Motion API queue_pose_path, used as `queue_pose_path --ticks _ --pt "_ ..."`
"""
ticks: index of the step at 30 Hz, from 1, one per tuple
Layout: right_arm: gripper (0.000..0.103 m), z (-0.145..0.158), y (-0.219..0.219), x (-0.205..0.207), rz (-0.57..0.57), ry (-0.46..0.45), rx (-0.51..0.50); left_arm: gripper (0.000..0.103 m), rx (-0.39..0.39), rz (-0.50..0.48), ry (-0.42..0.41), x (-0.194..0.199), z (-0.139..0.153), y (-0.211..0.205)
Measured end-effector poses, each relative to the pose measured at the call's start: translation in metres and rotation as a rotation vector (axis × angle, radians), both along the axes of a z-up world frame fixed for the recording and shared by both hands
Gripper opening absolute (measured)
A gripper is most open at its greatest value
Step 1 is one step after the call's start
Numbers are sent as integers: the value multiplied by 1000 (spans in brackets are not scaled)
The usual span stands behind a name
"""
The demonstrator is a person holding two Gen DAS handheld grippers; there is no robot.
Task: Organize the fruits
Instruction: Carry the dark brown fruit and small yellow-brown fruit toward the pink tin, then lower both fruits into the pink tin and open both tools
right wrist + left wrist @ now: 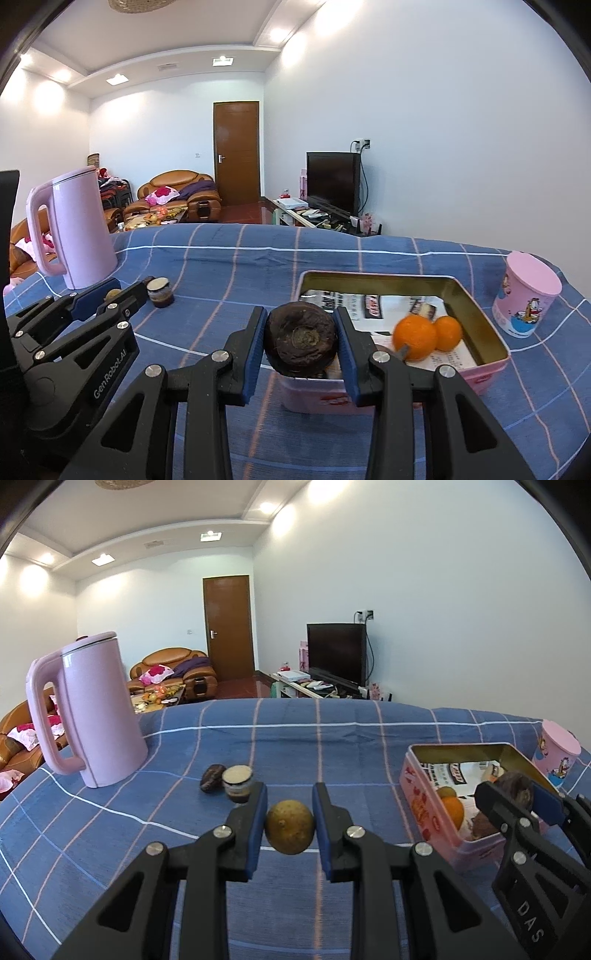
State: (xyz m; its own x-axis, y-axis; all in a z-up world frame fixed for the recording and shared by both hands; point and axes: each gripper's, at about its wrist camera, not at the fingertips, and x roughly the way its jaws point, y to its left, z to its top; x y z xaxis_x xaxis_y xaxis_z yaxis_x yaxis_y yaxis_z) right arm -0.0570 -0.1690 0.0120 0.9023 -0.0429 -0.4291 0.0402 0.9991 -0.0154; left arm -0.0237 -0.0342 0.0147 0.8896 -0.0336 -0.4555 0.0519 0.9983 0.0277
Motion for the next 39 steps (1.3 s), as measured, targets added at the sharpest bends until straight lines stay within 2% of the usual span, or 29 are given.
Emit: queue_pose_path --ticks 21,39 --pt "39 2 -62 -2 -91 4 -11 27 29 -107 -8 -4 2 -66" --pt "39 3 -103 3 -172 4 -27 27 17 -185 6 0 3 -114"
